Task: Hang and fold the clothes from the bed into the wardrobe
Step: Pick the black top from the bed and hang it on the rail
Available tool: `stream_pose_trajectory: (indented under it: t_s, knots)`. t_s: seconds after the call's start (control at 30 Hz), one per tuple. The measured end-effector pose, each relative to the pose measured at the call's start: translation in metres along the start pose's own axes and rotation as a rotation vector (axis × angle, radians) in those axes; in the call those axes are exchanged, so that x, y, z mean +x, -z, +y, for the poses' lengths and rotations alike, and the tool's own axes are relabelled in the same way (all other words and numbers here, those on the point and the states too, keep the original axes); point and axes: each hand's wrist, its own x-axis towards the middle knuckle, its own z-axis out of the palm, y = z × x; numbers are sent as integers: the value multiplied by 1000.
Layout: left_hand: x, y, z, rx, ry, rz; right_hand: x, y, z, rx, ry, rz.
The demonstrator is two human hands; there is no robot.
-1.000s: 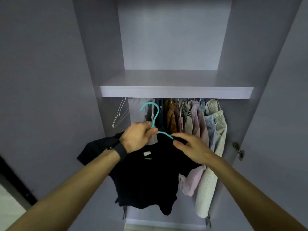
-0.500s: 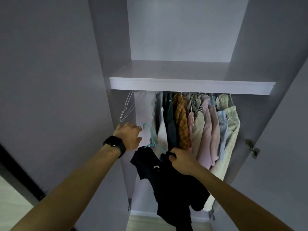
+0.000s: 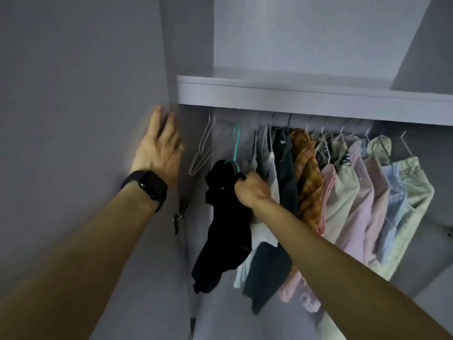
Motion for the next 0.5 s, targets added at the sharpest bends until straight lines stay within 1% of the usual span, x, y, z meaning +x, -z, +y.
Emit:
stream_pose_trajectory:
  t_s: [0.1,0.27,0.43,0.5]
  knots:
    - [6,-17,6,111,58,51,37,-15,-8,-26,41,173]
    - [12,-20,12,144,103,105,90,-19,-14,-9,57,395]
    - [14,-23,21,134,127,161,126,-22,-15,-116,69,472]
    - [15,-26,20,133,129,170,137,-26,-11,-179,49,433]
